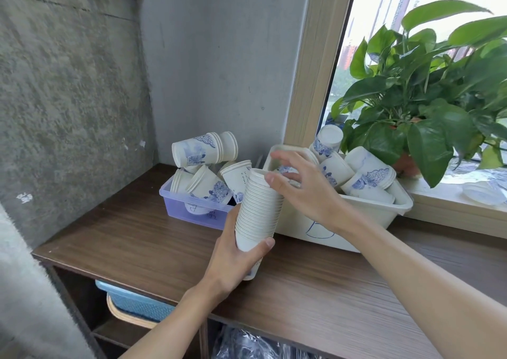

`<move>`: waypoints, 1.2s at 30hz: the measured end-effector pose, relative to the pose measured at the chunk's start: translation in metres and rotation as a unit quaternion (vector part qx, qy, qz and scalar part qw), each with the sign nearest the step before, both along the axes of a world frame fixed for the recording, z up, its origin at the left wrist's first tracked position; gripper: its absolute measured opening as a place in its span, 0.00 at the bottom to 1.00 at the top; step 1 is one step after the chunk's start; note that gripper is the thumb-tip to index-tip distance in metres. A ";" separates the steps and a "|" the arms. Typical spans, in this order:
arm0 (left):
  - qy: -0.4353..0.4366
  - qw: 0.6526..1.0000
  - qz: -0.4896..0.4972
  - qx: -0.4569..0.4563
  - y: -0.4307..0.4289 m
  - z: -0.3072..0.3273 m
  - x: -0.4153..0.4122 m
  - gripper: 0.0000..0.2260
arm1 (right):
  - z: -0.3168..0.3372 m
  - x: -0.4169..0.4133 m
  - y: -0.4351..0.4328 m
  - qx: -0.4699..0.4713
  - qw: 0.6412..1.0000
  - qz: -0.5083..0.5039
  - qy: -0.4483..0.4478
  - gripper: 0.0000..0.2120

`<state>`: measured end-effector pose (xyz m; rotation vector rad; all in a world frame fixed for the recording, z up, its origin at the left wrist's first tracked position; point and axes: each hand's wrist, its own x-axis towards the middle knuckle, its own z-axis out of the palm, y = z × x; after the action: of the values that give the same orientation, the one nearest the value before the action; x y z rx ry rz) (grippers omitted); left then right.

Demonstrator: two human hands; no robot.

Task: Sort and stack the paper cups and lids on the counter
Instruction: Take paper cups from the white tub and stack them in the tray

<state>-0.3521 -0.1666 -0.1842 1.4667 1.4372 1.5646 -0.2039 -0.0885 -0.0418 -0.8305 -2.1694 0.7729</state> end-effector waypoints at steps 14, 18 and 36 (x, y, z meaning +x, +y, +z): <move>0.007 1.000 0.002 0.005 -0.001 0.000 0.000 0.34 | -0.004 -0.006 0.002 -0.046 0.999 0.014 -0.013 0.36; 0.007 1.000 0.000 0.002 -0.001 0.001 0.000 0.35 | -0.003 -0.002 0.007 -0.052 0.998 0.020 -0.026 0.27; -0.003 1.000 0.003 0.016 0.001 -0.001 0.000 0.35 | 0.013 0.024 0.110 0.195 0.882 -0.365 -0.224 0.33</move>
<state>-0.3526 -0.1659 -0.1851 1.4764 1.4194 1.6017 -0.1796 0.0217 -0.0288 -1.5680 -2.0141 -0.2563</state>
